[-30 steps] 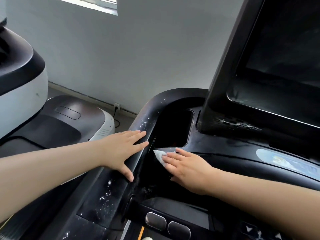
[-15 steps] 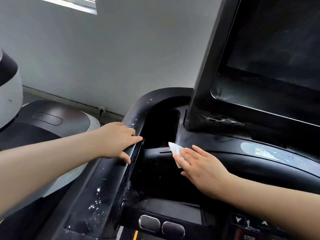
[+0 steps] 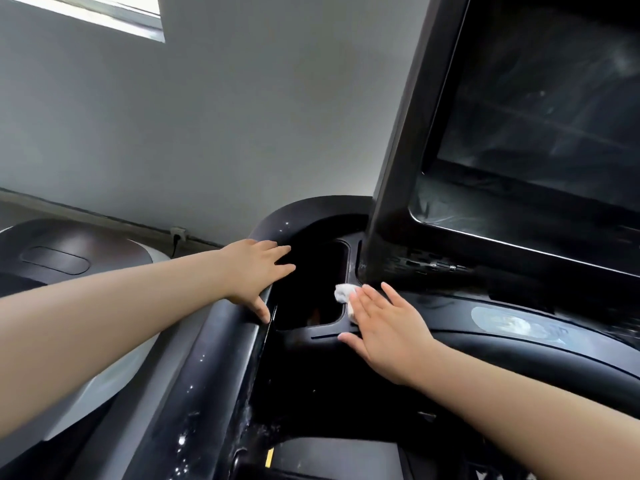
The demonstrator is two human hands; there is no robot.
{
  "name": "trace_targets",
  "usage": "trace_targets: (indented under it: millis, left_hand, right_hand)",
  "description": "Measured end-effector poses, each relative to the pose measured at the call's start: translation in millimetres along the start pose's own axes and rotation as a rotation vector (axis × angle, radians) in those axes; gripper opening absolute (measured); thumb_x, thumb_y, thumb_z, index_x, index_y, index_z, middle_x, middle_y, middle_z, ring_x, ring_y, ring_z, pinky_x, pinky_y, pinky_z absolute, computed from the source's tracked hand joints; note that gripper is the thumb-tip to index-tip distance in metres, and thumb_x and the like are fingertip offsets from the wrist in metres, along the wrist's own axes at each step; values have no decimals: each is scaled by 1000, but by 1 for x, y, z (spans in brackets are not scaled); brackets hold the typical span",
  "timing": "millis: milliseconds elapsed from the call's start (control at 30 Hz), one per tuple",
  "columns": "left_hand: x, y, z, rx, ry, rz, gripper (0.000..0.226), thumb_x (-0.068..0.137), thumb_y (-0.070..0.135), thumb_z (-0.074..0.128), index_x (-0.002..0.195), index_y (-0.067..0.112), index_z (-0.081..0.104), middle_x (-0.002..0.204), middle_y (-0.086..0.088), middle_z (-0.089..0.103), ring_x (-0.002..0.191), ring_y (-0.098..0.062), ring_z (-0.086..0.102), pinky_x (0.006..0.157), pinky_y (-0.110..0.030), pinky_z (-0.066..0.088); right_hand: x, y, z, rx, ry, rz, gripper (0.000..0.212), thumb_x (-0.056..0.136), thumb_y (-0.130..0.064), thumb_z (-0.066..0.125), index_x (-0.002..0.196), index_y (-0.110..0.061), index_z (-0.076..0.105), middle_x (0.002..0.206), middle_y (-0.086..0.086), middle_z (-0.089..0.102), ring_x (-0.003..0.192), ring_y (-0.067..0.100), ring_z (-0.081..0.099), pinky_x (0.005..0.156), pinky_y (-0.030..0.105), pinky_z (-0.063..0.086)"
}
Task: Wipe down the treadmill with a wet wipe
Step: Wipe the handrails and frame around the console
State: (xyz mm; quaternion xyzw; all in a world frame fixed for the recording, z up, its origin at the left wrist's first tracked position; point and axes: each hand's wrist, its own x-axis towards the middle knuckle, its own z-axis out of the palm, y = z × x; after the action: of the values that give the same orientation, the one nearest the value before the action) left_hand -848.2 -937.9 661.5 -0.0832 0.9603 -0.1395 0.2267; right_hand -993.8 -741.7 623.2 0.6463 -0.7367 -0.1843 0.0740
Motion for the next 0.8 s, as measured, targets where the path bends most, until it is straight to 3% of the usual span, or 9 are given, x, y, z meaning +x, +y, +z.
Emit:
trace_targets:
  millis: [33, 100, 233, 367, 500, 567, 633, 700, 800]
  left_hand:
    - [3, -3, 2, 2, 5, -8, 100, 77, 73, 49, 151, 19, 10, 158, -12, 3, 143, -27, 13, 115, -36, 21]
    - [10, -6, 6, 17, 34, -34, 99, 78, 75, 45, 151, 17, 9, 157, -15, 2, 143, -28, 12, 115, -36, 22]
    - [19, -5, 19, 36, 88, -99, 92, 85, 74, 29, 151, 12, 7, 157, -20, 1, 144, -31, 8, 115, -38, 16]
    - [23, -3, 33, 44, 134, -124, 85, 90, 69, 21, 151, 11, 8, 156, -21, 2, 144, -31, 11, 114, -41, 12]
    - [27, -1, 41, 63, 137, -133, 83, 93, 66, 17, 151, 9, 3, 156, -23, -1, 144, -33, 8, 115, -45, 8]
    - [28, -1, 42, 62, 147, -127, 83, 93, 66, 16, 150, 7, 3, 156, -24, -1, 144, -35, 7, 115, -46, 9]
    - [29, -1, 43, 58, 157, -120, 83, 93, 65, 16, 150, 6, 4, 155, -25, -1, 143, -36, 8, 115, -46, 9]
    - [28, -1, 43, 54, 160, -114, 84, 93, 65, 17, 150, 5, 4, 155, -25, -1, 143, -36, 8, 115, -46, 8]
    - [29, -2, 43, 52, 162, -114, 84, 93, 65, 17, 150, 4, 4, 155, -26, -1, 143, -37, 7, 115, -46, 7]
  right_hand:
    - [7, 4, -1, -17, -28, -14, 107, 69, -59, -21, 148, 0, 19, 155, 13, 23, 145, 20, 14, 114, 37, -12]
    - [22, 9, -5, -53, -62, -35, 108, 64, -58, -26, 149, -1, 7, 158, 11, 11, 147, 18, 0, 108, 35, -23]
    - [55, 17, -19, -209, -142, -22, 81, 95, -60, 6, 148, 2, 14, 157, 11, 17, 147, 21, -1, 113, 36, -17]
    - [86, 19, -26, -285, -171, 61, 75, 97, -58, 12, 145, -3, 29, 154, 13, 25, 146, 26, 8, 115, 39, -13]
    - [48, 11, -18, -285, -165, -43, 87, 93, -61, 7, 144, 8, 20, 153, 19, 24, 145, 27, 14, 113, 40, -17]
    - [22, 15, -9, -182, -154, -31, 88, 88, -59, 13, 133, 11, 41, 138, 22, 48, 134, 27, 41, 115, 40, -6]
    - [15, 20, 1, -181, -155, -19, 83, 84, -58, 23, 122, 8, 56, 124, 19, 60, 124, 25, 53, 115, 38, 4]
    - [21, 22, -3, -233, -210, 4, 87, 85, -60, 14, 127, 8, 52, 130, 18, 56, 130, 24, 46, 116, 39, -2]
    - [54, 20, -28, -436, -298, -44, 91, 89, -62, -4, 143, 5, 26, 152, 18, 28, 146, 27, 11, 111, 44, -20]
